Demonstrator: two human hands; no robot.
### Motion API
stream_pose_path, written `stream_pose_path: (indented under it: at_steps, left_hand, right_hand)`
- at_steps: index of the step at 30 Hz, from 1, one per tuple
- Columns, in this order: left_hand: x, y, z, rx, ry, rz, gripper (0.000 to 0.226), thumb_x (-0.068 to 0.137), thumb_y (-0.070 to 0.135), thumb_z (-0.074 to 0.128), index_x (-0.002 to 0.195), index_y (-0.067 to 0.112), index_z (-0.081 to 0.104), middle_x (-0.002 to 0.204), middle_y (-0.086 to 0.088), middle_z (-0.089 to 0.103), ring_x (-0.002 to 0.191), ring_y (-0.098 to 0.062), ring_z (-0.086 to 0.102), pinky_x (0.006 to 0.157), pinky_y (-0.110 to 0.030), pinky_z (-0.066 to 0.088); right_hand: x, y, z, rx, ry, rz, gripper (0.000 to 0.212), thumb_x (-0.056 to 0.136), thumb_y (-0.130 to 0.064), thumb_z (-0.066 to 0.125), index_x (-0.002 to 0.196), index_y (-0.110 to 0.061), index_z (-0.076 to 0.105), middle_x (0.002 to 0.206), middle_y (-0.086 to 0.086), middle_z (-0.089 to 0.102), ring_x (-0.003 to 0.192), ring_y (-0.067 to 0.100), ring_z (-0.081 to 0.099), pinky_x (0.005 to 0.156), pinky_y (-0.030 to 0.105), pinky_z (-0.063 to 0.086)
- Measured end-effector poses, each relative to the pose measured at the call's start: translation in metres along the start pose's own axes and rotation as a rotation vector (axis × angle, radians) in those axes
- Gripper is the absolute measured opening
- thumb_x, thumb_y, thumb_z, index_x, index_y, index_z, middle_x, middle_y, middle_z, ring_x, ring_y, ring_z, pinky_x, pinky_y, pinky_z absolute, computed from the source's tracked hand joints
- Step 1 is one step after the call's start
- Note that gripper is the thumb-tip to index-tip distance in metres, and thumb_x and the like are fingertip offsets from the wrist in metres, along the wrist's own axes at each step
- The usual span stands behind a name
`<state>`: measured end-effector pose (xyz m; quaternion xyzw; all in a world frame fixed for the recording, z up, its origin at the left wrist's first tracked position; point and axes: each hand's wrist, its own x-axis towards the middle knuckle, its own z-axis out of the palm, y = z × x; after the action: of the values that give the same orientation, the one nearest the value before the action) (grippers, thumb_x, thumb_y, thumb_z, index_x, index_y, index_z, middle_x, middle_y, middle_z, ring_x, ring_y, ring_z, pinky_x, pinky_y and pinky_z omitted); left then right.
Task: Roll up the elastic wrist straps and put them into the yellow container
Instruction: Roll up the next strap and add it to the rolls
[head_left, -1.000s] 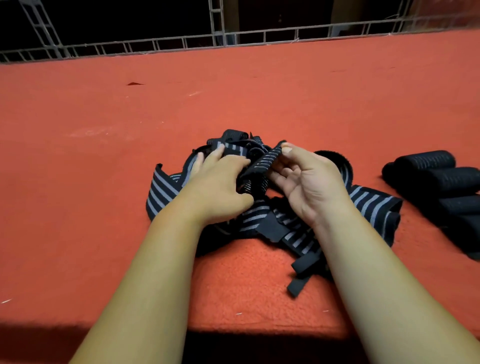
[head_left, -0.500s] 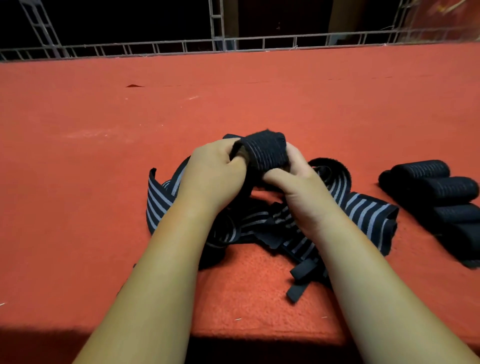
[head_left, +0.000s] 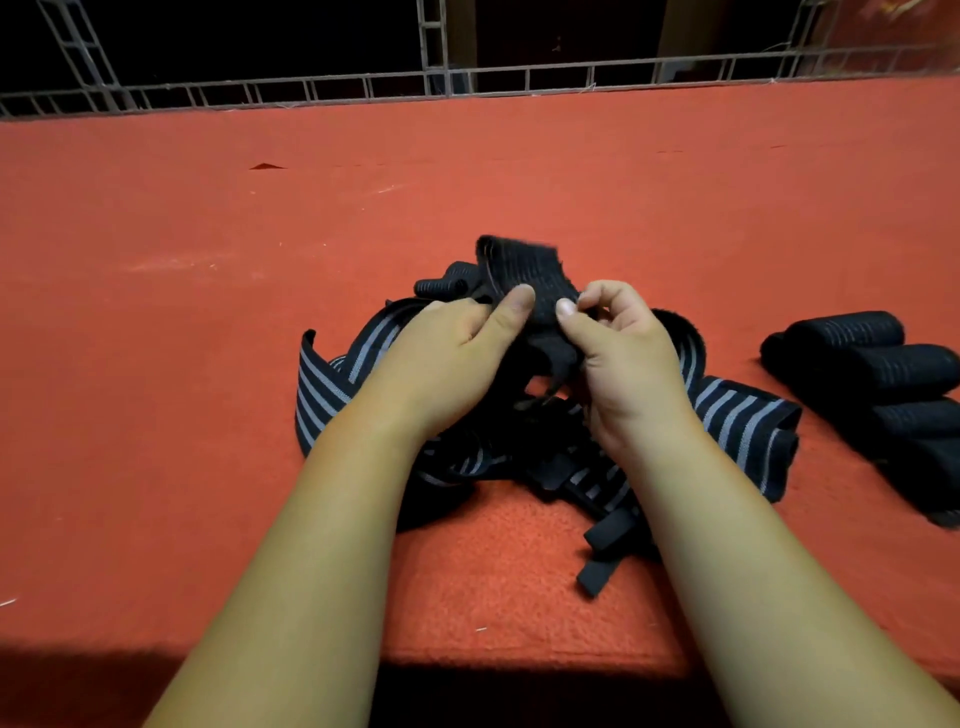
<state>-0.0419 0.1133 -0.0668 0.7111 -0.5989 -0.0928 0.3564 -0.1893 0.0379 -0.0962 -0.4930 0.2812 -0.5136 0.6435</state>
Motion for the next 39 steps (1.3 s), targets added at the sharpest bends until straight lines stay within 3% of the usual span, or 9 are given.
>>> stream_pose_path:
  at_steps: [8, 11, 15, 16, 19, 22, 30, 35, 39]
  left_hand:
    - [0.008, -0.053, 0.002, 0.270, -0.101, 0.090, 0.072, 0.068, 0.094, 0.060, 0.068, 0.023, 0.057, 0.086, 0.006, 0.054, 0.100, -0.022, 0.048, 0.080, -0.038, 0.040]
    - [0.011, -0.059, -0.011, 0.475, -0.085, -0.033, 0.052, 0.081, 0.075, 0.071, 0.075, 0.025, 0.059, 0.099, 0.003, 0.053, 0.111, -0.027, 0.045, 0.099, -0.045, 0.043]
    - [0.009, -0.047, -0.012, 0.580, -0.069, -0.080, 0.015, 0.092, 0.021, 0.077, 0.096, 0.032, 0.067, 0.120, 0.002, 0.057, 0.140, -0.031, 0.044, 0.133, -0.059, 0.007]
    - [0.009, -0.043, -0.009, 0.565, -0.092, -0.036, 0.032, 0.090, 0.005, 0.070, 0.106, 0.032, 0.071, 0.130, 0.002, 0.060, 0.150, -0.030, 0.039, 0.134, -0.057, 0.007]
    - [0.006, -0.019, -0.003, 0.382, -0.243, 0.031, 0.070, 0.084, -0.015, 0.052, 0.124, 0.037, 0.077, 0.141, 0.009, 0.067, 0.146, -0.021, 0.052, 0.124, -0.044, 0.039]
    - [0.008, -0.012, 0.013, 0.361, -0.328, -0.052, 0.055, 0.092, -0.002, 0.055, 0.130, 0.035, 0.074, 0.132, 0.009, 0.072, 0.123, -0.017, 0.067, 0.107, -0.040, 0.055]
    - [0.023, -0.029, 0.043, 0.687, -0.207, -0.232, 0.048, 0.102, 0.057, 0.059, 0.147, 0.039, 0.062, 0.160, 0.002, 0.042, 0.144, -0.031, 0.036, 0.114, -0.046, 0.038]
    - [0.031, -0.040, 0.053, 0.631, -0.021, -0.236, 0.028, 0.107, 0.039, 0.056, 0.127, 0.037, 0.075, 0.143, 0.002, 0.055, 0.131, -0.032, 0.047, 0.106, -0.047, 0.042]
    - [0.034, -0.042, 0.042, 0.166, 0.218, -0.239, 0.022, 0.113, 0.032, 0.047, 0.109, 0.021, 0.066, 0.105, -0.005, 0.067, 0.103, -0.034, 0.062, 0.082, -0.041, 0.043]
  right_hand:
    - [0.015, -0.024, -0.024, 0.272, 0.309, 0.061, 0.021, 0.109, -0.003, 0.052, 0.108, -0.023, 0.061, 0.086, 0.004, 0.071, 0.063, 0.016, 0.069, 0.063, 0.033, 0.058]
    - [0.018, -0.032, -0.035, 0.317, 0.315, 0.065, 0.023, 0.109, -0.002, 0.051, 0.111, -0.022, 0.060, 0.075, 0.000, 0.072, 0.059, 0.015, 0.067, 0.064, 0.032, 0.055]
    - [0.010, -0.026, -0.032, 0.305, 0.270, 0.096, 0.023, 0.111, 0.000, 0.049, 0.120, -0.011, 0.066, 0.081, 0.008, 0.079, 0.069, 0.021, 0.076, 0.065, 0.035, 0.064]
    - [0.009, -0.025, -0.031, 0.297, 0.256, 0.098, 0.022, 0.111, 0.001, 0.049, 0.121, -0.008, 0.067, 0.082, 0.009, 0.080, 0.071, 0.022, 0.077, 0.064, 0.035, 0.064]
    - [0.010, -0.022, -0.026, 0.267, 0.225, 0.088, 0.022, 0.112, -0.001, 0.050, 0.121, -0.008, 0.069, 0.088, 0.011, 0.081, 0.074, 0.023, 0.078, 0.064, 0.036, 0.064]
    - [0.011, -0.019, -0.027, 0.228, 0.215, 0.085, 0.026, 0.111, 0.000, 0.050, 0.123, -0.009, 0.071, 0.098, 0.014, 0.081, 0.084, 0.026, 0.079, 0.073, 0.042, 0.067]
    - [0.012, -0.009, -0.028, 0.134, 0.152, 0.125, 0.034, 0.108, 0.001, 0.055, 0.132, -0.015, 0.072, 0.111, 0.017, 0.082, 0.106, 0.039, 0.079, 0.093, 0.064, 0.063]
    - [0.011, -0.005, -0.030, 0.091, 0.151, 0.136, 0.033, 0.104, -0.001, 0.061, 0.130, -0.016, 0.073, 0.110, 0.017, 0.082, 0.103, 0.037, 0.080, 0.092, 0.065, 0.063]
    - [0.009, -0.005, -0.029, 0.039, 0.133, 0.154, 0.031, 0.103, -0.002, 0.062, 0.128, -0.017, 0.074, 0.108, 0.017, 0.082, 0.090, 0.032, 0.079, 0.078, 0.051, 0.068]
